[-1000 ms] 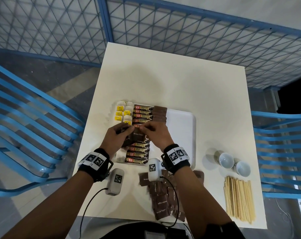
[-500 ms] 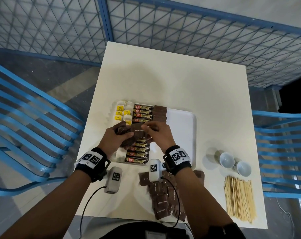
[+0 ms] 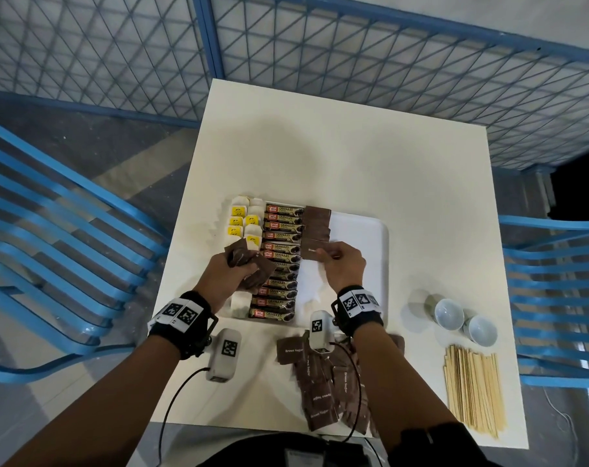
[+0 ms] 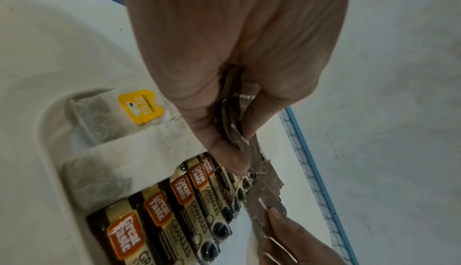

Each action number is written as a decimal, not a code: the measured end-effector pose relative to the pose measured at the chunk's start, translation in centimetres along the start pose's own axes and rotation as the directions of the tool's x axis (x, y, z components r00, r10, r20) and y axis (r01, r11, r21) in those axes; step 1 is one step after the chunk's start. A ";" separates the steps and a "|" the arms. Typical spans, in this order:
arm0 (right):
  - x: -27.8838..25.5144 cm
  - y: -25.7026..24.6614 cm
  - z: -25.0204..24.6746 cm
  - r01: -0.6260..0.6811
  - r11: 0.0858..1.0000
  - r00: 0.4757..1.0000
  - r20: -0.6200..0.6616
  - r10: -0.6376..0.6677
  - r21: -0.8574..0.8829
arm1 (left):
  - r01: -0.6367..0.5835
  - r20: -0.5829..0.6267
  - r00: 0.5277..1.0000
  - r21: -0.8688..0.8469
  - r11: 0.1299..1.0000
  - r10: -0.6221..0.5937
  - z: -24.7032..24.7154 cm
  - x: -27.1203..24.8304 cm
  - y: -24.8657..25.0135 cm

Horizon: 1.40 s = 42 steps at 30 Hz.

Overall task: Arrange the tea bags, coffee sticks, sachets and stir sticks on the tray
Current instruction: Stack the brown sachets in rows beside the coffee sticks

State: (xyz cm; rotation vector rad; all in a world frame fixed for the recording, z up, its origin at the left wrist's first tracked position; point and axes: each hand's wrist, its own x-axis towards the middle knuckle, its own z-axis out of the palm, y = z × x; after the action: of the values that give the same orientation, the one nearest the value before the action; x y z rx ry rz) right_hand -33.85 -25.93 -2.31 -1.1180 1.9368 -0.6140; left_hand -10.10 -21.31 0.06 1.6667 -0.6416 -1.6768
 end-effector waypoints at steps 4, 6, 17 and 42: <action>0.4 0.2 0.2 -0.003 1.000 1.000 -0.023 0.002 -0.030 | -0.009 0.013 1.000 0.007 1.000 0.009 -0.1 0.2 0.1; 0.6 0.1 0.4 -0.012 0.999 0.999 -0.031 0.011 -0.041 | -0.008 0.015 1.000 0.007 1.000 0.008 -0.1 0.2 0.2; 1.0 -0.3 0.4 -0.048 0.999 0.997 -0.062 0.047 -0.023 | -0.003 0.013 1.000 -0.010 1.000 0.003 0.2 0.5 0.2; -3.4 -4.2 2.5 0.269 0.960 0.897 0.342 -0.281 0.083 | 0.027 0.069 0.997 -0.089 0.996 -0.021 1.1 -1.1 1.2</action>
State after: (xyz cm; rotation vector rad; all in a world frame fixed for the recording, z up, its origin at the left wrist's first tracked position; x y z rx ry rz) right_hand -28.79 -25.07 0.71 -1.3909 1.4708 -0.5493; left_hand -11.08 -21.40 1.77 1.5660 -0.5714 -1.7594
